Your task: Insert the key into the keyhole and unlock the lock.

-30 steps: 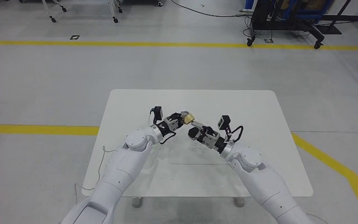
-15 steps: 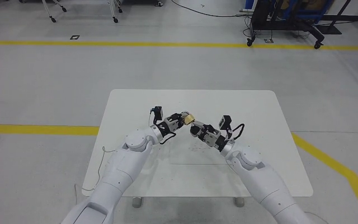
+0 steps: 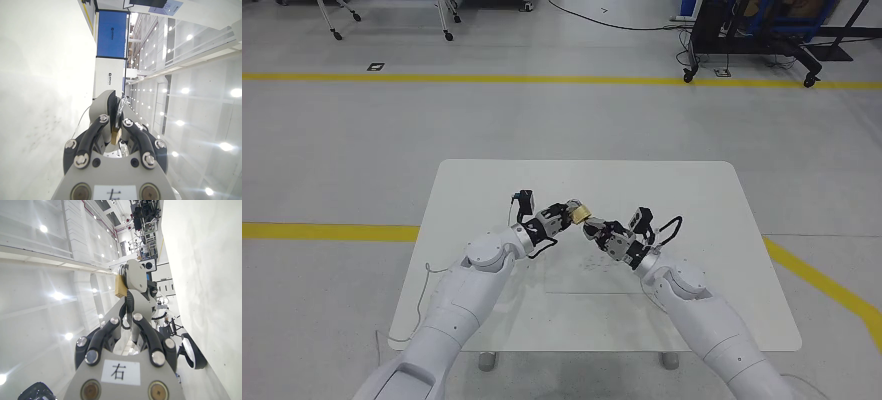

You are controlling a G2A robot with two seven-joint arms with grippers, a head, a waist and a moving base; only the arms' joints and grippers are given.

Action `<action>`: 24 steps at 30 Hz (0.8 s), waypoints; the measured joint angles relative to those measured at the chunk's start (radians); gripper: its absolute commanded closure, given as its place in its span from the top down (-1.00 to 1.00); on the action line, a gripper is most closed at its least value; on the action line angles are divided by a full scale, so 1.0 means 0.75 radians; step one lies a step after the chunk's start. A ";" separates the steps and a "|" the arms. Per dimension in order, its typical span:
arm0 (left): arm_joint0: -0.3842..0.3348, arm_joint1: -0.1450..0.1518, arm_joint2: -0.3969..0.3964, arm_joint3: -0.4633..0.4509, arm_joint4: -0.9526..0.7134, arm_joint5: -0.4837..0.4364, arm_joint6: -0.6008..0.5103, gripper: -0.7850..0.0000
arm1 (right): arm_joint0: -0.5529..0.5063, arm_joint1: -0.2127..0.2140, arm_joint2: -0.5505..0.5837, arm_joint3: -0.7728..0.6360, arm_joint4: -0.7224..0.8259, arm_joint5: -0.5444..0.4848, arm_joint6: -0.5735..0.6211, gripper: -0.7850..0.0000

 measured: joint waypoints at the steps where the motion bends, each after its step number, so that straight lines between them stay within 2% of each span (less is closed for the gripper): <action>1: 0.000 0.000 0.000 -0.001 0.003 -0.003 -0.003 -1.00 | -0.001 -0.002 0.003 0.005 0.033 0.013 0.020 -1.00; 8: 0.006 0.000 0.002 -0.010 0.016 -0.033 -0.011 -1.00 | 0.010 -0.018 0.022 0.066 0.269 0.134 0.155 -1.00; 12: 0.010 -0.001 0.003 -0.013 0.021 -0.048 -0.006 -1.00 | 0.022 -0.024 0.019 0.096 0.291 0.152 0.183 -1.00; 14: 0.011 -0.001 0.002 -0.013 0.017 -0.050 -0.006 -1.00 | 0.029 -0.024 0.017 0.103 0.237 0.125 0.170 -1.00; 16: 0.012 -0.002 0.002 -0.013 0.015 -0.049 -0.008 -1.00 | 0.030 -0.021 0.018 0.098 0.176 0.090 0.152 -0.34; 17: 0.012 -0.002 0.002 -0.012 0.012 -0.048 -0.009 -1.00 | 0.031 -0.017 0.022 0.093 0.112 0.057 0.126 -0.17; 20: 0.013 -0.004 -0.006 -0.008 -0.018 -0.042 -0.010 -1.00 | 0.019 -0.005 0.032 0.059 -0.064 -0.024 0.070 0.17; 24: 0.010 -0.004 -0.009 -0.003 -0.021 -0.036 -0.015 -1.00 | -0.025 0.011 0.058 -0.011 -0.202 -0.085 0.056 0.29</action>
